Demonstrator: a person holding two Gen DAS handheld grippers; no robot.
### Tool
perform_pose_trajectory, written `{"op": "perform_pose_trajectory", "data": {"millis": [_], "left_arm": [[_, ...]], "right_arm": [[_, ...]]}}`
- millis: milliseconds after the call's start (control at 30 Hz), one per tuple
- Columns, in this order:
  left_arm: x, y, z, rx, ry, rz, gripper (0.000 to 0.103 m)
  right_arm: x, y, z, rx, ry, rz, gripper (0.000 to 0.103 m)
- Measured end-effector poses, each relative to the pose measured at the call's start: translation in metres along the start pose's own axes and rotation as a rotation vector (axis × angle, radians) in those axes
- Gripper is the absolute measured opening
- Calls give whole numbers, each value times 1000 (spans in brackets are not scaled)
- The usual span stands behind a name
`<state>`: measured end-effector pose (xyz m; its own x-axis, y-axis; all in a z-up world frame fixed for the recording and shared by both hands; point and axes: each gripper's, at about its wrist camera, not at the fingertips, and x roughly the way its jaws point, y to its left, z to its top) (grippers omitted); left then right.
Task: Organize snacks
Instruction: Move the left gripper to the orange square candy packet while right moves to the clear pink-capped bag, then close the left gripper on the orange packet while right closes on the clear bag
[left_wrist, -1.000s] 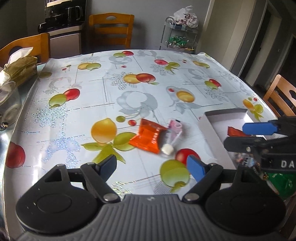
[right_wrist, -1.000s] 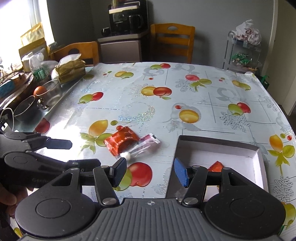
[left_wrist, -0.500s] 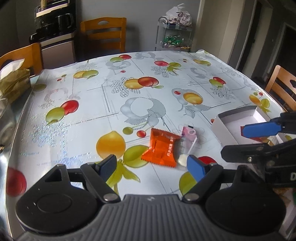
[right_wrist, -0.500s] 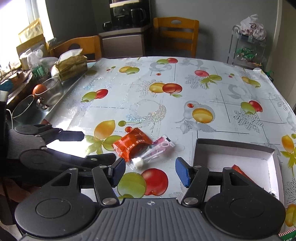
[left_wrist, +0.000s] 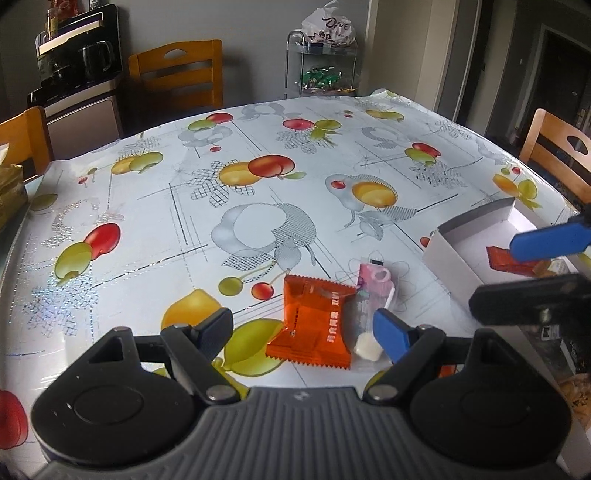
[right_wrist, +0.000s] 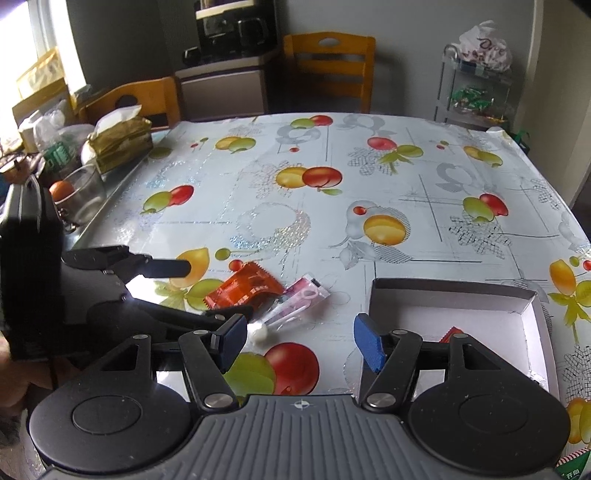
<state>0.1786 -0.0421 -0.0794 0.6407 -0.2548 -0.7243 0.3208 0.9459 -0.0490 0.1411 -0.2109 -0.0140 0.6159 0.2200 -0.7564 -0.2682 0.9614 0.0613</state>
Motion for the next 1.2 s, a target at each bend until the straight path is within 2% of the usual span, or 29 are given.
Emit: {"op": "perform_pose_trajectory", "data": {"millis": [367,567,700,867,1200], "left_arm": [[20,5,-2,6,11,20,82],[28,9,-6,0,30,35,67],[28,9,-6,15,18,31,50],[28,4,-4,57,19,7,49],[12,14,-19,14,25,28,48]], "right_arm": [[2,-15,5,33,3,-31,68],[5,-15,5,30,12,-24,70],[7,-14,6,28,15,-19,71],[9,-9,8,17,17,-8,71],[17,4,12,-3,29,27,72]]}}
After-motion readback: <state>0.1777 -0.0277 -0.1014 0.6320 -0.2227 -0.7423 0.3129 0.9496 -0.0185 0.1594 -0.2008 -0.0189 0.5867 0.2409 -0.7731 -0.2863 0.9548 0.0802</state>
